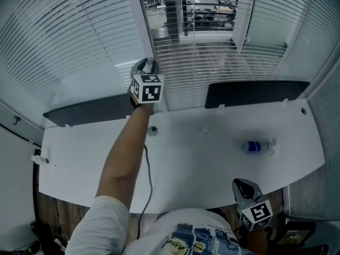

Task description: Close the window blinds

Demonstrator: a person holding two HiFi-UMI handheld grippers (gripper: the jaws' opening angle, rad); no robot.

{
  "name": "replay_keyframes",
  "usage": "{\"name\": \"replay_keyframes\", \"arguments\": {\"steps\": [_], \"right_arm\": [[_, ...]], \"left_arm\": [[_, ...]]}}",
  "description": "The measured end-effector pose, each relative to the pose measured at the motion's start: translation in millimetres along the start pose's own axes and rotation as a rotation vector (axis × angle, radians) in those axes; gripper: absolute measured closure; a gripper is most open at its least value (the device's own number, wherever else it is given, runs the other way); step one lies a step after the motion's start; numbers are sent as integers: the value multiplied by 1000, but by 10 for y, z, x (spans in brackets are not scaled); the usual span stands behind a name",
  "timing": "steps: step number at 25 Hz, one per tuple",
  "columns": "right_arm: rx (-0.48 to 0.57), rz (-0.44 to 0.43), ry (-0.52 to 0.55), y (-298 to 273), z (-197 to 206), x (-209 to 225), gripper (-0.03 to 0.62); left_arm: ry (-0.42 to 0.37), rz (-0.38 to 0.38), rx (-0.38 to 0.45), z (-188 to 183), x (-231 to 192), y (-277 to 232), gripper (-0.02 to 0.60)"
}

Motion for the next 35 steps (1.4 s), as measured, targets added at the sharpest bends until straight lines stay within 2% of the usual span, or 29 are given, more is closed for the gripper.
{"name": "replay_keyframes", "arguments": {"steps": [4,6,8,10,13,15,21,30,33,35], "right_arm": [[3,-5,5,3,10,27,582],[9,-1,-1,9,4,25,582],[6,2,-8,11,10,31,582],[4,-1,-6,5,18,46,582],[7,-4,-6,7,15,41,582],[5,-1,-3,20,0,33,582],[4,-3,-8,17,9,19,582],[3,2,-11,66,11,9,582],[6,4,-12,70,6,10,582],[2,8,-14,81,14,19,582]], "left_arm": [[196,9,7,2,-38,9,453],[260,11,13,4,-57,15,453],[280,15,11,5,-68,11,453],[250,22,12,3,-62,-4,449],[127,36,11,35,-35,-1,440],[22,42,7,50,-3,22,410],[-301,54,12,67,64,75,408],[-843,43,-6,26,118,4,408],[-960,64,-26,51,165,-39,408],[-1005,68,-31,73,192,-65,410]]}}
Point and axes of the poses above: the fingertips, and each gripper's own axes: y backward along the fingers, x to its right, z out of its underside, the point moved 4 cm from there along y, backward along the fingers, and after that the axes turned 2 degrees about y, right-handed, at the moved point
